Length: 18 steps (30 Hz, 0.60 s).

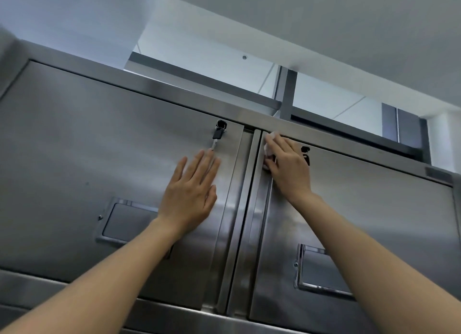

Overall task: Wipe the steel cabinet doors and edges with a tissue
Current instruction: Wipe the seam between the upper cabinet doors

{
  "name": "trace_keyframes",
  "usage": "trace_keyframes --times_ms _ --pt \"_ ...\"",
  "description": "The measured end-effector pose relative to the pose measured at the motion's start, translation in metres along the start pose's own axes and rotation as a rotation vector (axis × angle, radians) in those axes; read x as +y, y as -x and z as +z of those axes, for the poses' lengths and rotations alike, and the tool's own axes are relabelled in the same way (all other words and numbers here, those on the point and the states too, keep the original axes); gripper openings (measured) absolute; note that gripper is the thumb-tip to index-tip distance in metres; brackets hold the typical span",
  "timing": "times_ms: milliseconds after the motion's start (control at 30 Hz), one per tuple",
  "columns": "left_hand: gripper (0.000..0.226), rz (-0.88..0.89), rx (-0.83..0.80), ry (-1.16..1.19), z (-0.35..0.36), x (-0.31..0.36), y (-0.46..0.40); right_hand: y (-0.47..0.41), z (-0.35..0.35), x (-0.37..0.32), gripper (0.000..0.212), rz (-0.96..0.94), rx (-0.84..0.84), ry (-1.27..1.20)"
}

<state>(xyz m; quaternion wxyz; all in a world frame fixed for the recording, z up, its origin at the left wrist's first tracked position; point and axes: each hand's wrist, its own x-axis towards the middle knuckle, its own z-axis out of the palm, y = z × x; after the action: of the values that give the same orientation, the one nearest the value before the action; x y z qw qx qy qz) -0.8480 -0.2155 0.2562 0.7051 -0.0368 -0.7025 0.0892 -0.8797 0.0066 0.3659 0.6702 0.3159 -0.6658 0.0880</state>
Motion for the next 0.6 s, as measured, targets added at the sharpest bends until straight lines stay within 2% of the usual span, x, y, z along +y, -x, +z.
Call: trace_keyframes --times_ms 200,367,467,600 --pt "0.061 0.002 -0.002 -0.001 0.0 0.0 0.0 0.009 -0.002 0.009 0.056 -0.134 0.046 0.004" --pt "0.061 0.007 -0.004 0.002 -0.002 0.001 0.0 0.005 -0.009 0.005 0.039 -0.151 0.085 0.02" --pt "0.061 0.005 -0.009 -0.002 -0.003 0.0 -0.001 0.001 -0.013 0.008 0.03 -0.156 0.053 0.021" --pt "0.061 0.002 -0.017 -0.009 -0.003 0.0 -0.001 -0.003 -0.013 0.013 0.026 -0.182 0.023 -0.01"
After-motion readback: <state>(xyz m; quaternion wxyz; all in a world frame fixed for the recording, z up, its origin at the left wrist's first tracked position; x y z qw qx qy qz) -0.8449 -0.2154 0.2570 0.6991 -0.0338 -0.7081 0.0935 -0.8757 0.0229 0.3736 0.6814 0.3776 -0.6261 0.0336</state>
